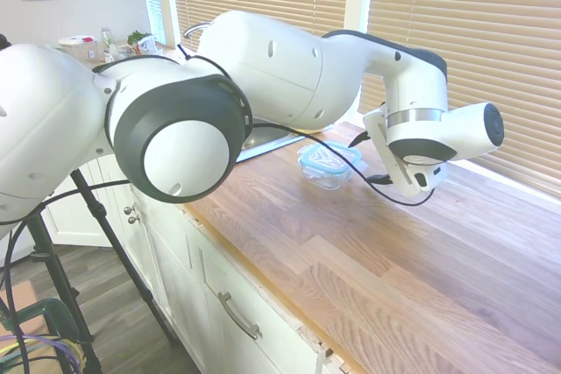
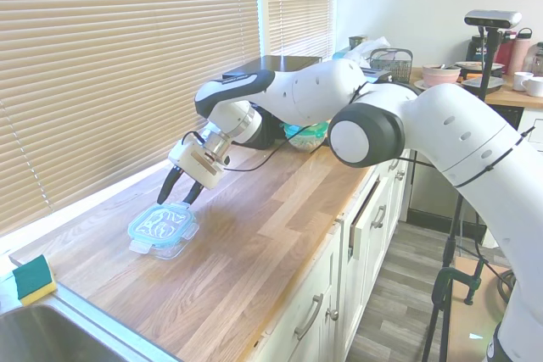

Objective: Uncover the lid of the food container

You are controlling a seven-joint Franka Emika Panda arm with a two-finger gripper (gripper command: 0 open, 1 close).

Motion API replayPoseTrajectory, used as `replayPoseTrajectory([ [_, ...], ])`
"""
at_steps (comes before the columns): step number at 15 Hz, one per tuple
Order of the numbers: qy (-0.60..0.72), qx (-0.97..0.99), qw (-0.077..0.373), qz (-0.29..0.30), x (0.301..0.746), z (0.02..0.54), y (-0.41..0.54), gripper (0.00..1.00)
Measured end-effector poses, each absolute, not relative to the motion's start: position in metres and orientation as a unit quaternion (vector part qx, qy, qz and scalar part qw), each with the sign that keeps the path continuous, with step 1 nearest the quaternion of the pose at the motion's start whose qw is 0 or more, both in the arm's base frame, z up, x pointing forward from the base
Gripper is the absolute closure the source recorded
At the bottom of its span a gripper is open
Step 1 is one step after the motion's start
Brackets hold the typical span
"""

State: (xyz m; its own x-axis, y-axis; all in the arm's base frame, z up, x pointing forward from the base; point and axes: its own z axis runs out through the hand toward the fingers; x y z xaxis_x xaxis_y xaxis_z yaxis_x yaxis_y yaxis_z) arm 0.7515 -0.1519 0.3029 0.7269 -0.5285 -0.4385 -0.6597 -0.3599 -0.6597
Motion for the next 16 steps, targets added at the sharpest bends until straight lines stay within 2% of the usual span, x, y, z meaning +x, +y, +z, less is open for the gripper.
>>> replayPoseTrajectory([
  [16,0.353,-0.819,0.442,0.1,0.7462,0.2984,-0.1533,1.0],
])
